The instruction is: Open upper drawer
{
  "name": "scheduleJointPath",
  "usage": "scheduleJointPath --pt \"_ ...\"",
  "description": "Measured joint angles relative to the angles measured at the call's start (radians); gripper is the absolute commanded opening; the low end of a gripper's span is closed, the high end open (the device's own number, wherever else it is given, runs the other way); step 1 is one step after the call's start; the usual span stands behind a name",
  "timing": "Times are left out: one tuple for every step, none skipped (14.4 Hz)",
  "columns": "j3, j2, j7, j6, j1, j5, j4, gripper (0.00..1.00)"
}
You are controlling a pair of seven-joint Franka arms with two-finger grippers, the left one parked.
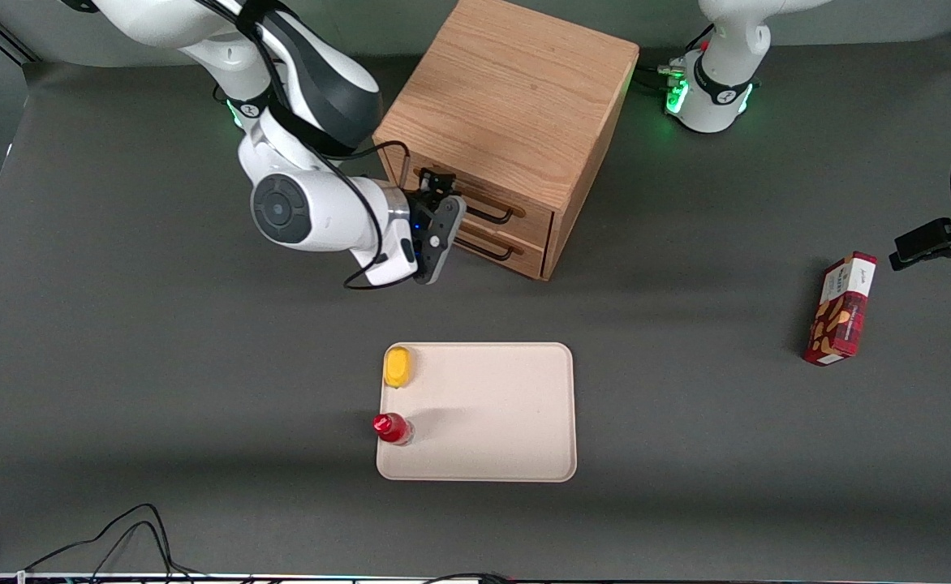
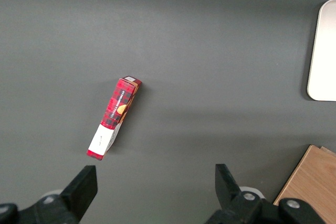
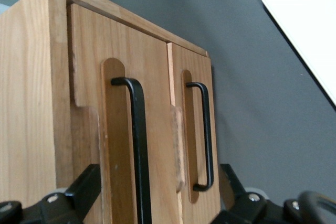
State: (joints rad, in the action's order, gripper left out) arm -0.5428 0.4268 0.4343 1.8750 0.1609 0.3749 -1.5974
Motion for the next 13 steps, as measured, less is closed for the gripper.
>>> scheduleJointPath --pt "-0.008 0.000 -0.004 0.025 0.001 -0.001 -0.017 1.00" --pt "-0.014 0.000 -0.006 0.042 0.002 -0.006 -0.033 1.00" --pt "-0.018 0.000 -0.006 0.056 0.002 -0.012 -0.047 1.00" --pt "-0.022 0.000 -0.006 0.068 0.002 -0.017 -0.061 1.00" --pt "-0.026 0.001 -0.006 0.074 0.002 -0.022 -0.071 1.00" --pt "-0.027 0.000 -0.006 0.079 0.002 -0.024 -0.077 1.00" --pt "-0.026 0.001 -0.006 0.084 0.001 -0.027 -0.080 1.00" --pt "-0.027 0.001 -0.006 0.085 0.001 -0.034 -0.083 1.00" --pt "-0.027 0.001 -0.006 0.087 0.001 -0.048 -0.087 1.00" --pt "-0.027 0.003 -0.007 0.089 0.001 -0.062 -0.091 1.00" --pt "-0.027 0.008 -0.007 0.093 0.001 -0.073 -0.092 1.00" --pt "-0.027 0.015 -0.007 0.101 0.001 -0.083 -0.093 1.00" --pt "-0.027 0.023 -0.007 0.107 0.001 -0.086 -0.093 1.00"
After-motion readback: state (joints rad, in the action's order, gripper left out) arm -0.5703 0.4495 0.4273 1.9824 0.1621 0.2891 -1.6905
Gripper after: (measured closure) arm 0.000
